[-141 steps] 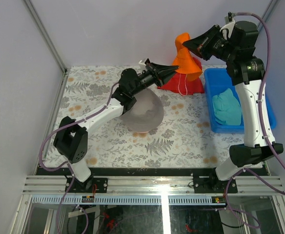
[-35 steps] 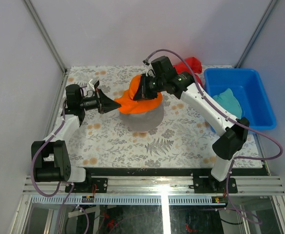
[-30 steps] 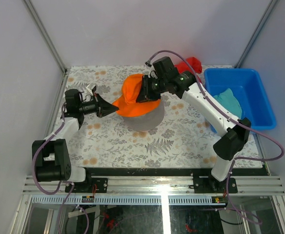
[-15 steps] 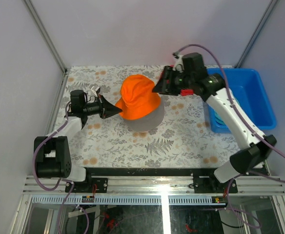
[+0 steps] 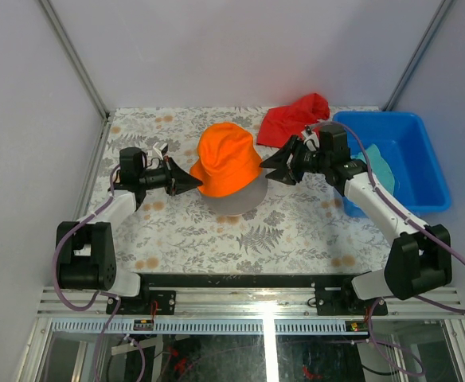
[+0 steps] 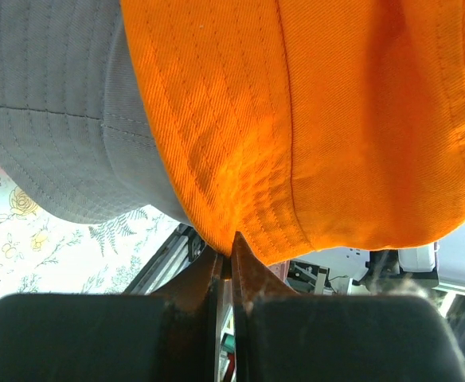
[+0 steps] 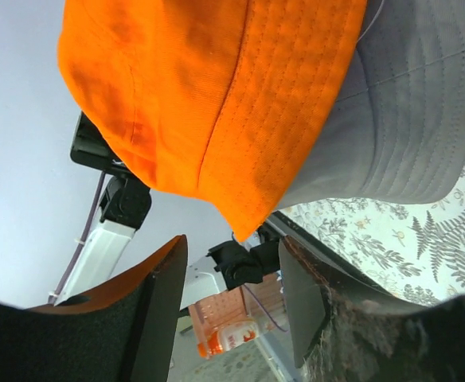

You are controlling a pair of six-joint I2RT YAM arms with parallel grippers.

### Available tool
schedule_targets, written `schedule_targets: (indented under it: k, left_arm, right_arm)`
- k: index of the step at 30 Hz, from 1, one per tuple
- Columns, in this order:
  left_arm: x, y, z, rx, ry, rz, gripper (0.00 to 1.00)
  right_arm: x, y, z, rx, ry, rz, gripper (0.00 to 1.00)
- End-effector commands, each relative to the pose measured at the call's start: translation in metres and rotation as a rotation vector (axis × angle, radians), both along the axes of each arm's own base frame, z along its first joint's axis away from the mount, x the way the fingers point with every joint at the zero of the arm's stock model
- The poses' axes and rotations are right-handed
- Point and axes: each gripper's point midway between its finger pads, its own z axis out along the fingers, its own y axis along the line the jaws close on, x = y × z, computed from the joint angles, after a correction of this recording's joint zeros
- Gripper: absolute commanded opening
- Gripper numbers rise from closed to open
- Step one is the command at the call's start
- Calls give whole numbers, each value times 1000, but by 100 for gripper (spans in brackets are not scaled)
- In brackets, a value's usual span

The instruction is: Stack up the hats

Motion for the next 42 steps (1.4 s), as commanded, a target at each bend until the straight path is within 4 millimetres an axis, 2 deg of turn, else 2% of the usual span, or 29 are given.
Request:
schedule_targets:
  k: [1,14,21,31,34,39,42]
  left_arm:
    - [-1,-3,3,16,-32,-17,0]
    - [-3,-6,-1,21,-20,-16,0]
    - [-2,-6,2,19,-22,-16,0]
    - [-3,-6,-2,22,-12,-16,0]
    - [-4,-6,-2,23,-13,-16,0]
    - [-6,-5,-6,27,-7,-13,0]
    - [-8,-5,-12,30,4,-12,0]
  right_arm:
    - [-3,12,38,172,-61,31,57]
    - [15,16,2,153,2,0,59]
    - [13,15,-12,133,27,-1,59]
    - [17,34,-14,165,31,-1,57]
    - [16,37,-12,179,35,-5,50]
    - [9,33,-12,158,42,-7,14]
    - [3,28,-21,134,57,-13,3]
